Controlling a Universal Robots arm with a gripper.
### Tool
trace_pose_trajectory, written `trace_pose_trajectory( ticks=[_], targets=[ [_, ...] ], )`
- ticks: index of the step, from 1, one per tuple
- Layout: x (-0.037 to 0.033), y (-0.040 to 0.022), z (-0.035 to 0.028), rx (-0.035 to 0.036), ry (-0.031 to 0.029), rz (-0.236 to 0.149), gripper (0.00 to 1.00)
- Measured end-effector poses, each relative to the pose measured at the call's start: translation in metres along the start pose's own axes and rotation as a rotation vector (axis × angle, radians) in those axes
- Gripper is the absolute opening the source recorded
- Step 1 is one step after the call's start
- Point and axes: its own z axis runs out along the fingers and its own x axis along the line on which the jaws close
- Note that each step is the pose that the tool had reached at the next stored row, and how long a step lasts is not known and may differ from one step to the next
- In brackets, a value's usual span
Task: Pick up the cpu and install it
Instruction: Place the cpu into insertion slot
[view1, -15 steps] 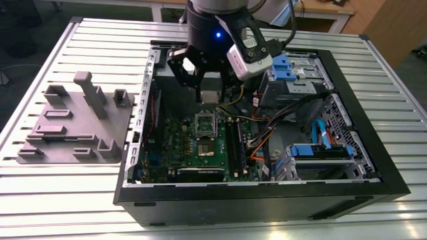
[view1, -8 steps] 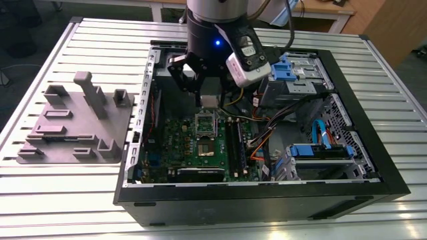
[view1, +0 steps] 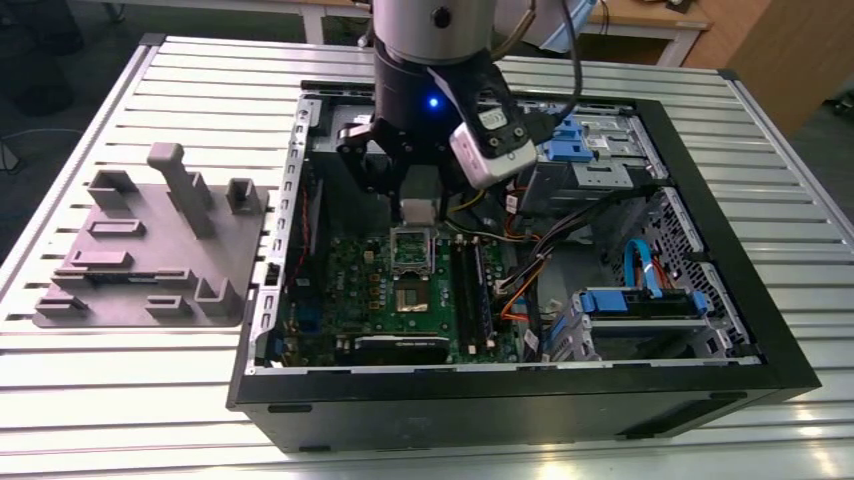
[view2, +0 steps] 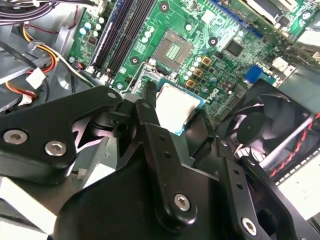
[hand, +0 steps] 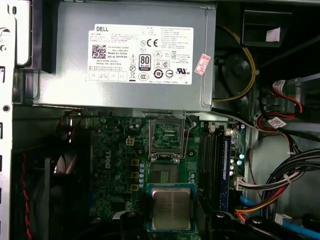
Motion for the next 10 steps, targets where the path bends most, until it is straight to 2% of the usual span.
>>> trace_pose_trajectory(
  ticks=[5, 8, 10],
  targets=[
    [0.0002, 0.0002, 0.009, 0.0, 0.0, 0.0, 0.47],
    [0.0003, 0.0004, 0.018, 0.0001, 0.0, 0.0, 0.47],
    [0.0004, 0.0004, 0.0207, -0.0001, -0.0001, 0.0, 0.47]
  ],
)
